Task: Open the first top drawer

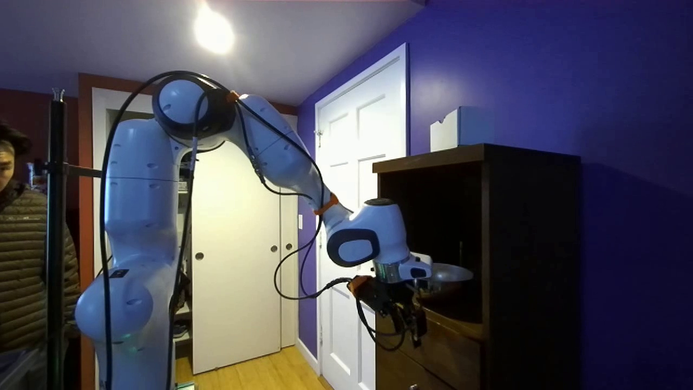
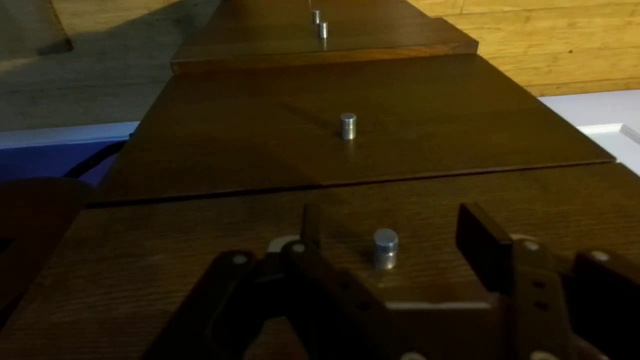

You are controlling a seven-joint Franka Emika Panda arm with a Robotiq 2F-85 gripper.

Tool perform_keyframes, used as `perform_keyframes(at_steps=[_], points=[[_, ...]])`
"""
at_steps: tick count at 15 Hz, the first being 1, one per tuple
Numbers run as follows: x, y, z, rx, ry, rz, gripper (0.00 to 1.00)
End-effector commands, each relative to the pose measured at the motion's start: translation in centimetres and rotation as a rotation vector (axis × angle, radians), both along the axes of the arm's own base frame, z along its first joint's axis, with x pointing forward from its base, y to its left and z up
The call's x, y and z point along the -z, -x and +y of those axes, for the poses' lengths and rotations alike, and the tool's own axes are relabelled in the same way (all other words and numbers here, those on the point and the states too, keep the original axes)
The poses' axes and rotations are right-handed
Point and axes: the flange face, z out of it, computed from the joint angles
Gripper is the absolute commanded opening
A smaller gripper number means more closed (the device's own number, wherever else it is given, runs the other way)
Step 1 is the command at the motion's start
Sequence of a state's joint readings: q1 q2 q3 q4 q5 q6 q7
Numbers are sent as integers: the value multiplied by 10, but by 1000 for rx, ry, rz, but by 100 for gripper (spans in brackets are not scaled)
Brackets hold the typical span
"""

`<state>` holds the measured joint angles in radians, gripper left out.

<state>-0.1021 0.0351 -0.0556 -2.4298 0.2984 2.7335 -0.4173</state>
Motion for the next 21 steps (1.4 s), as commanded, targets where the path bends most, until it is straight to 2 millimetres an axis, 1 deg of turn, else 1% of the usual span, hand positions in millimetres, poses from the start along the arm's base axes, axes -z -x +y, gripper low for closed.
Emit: perform_keyframes(at_steps=[1,2,3,6,8,9,10,11,13,14,15,16,19,21], points=[[10,2,-14,-40,5,43,47],[12,0,-17,-29,12,41,48],[13,-1,-18,-18,17,34,46],[13,-6,-17,-7,25,21,53],[9,-9,-17,-5,27,9,59],[8,-10,-16,-8,28,2,60],[5,-12,-15,-11,28,-8,57],[3,-15,-14,-10,28,-17,58],[0,-19,-12,-13,28,-30,50],[-1,-20,-10,-18,26,-35,41],[-2,-22,-7,-24,22,-36,26],[-2,-24,-5,-30,20,-36,23],[-1,-25,1,-43,15,-26,4],[1,-25,3,-51,12,-12,1]])
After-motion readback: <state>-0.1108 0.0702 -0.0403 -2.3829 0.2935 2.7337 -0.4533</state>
